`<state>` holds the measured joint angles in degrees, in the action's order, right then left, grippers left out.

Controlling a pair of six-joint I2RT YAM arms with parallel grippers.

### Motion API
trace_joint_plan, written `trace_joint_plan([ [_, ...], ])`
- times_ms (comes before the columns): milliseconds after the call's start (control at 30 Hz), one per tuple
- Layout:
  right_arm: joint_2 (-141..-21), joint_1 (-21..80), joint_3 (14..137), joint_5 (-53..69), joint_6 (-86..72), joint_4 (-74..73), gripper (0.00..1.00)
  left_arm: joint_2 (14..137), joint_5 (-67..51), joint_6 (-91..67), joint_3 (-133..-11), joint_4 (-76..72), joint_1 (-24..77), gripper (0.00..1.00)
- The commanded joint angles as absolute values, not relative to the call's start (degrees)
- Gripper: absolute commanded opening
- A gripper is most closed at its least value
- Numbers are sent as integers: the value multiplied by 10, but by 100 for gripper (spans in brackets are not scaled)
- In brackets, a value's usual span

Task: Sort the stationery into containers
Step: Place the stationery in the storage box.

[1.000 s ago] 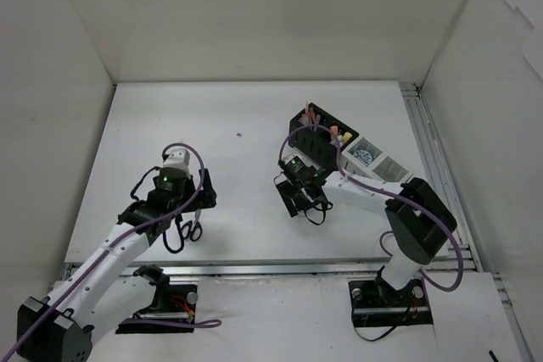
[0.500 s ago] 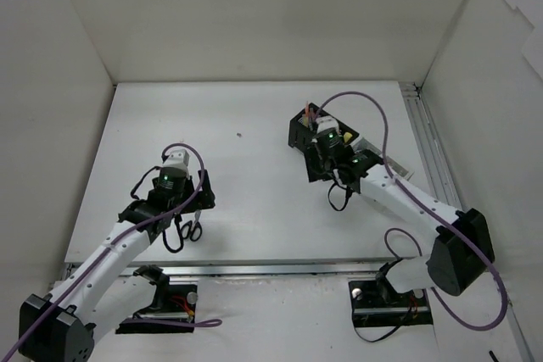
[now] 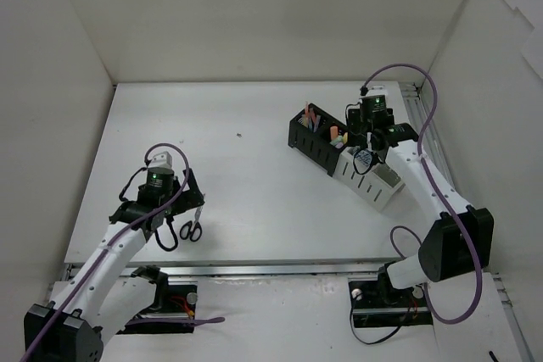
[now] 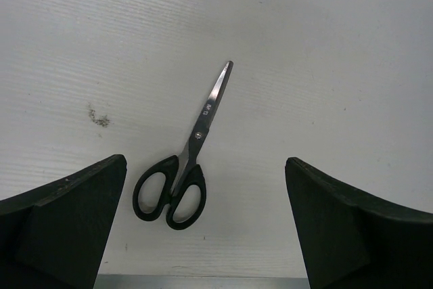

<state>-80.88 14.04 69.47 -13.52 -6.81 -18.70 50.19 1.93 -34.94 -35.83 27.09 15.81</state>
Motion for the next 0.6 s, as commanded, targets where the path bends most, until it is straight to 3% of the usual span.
trace_joint_plan([
  [0,-839,127,725,-119,-54,-192,49,496,18,-387,-367,281,142,99],
  [167,-850,120,719,-119,-58,-206,57,485,22,-438,-352,313,124,99],
  [233,-848,118,717,-125,-62,-208,68,479,21,-465,-342,329,116,99],
  [300,-843,118,718,-125,-61,-213,98,475,21,-480,-336,342,98,100],
  [567,-775,141,719,-110,-52,-214,98,483,-25,-527,-286,331,63,100],
])
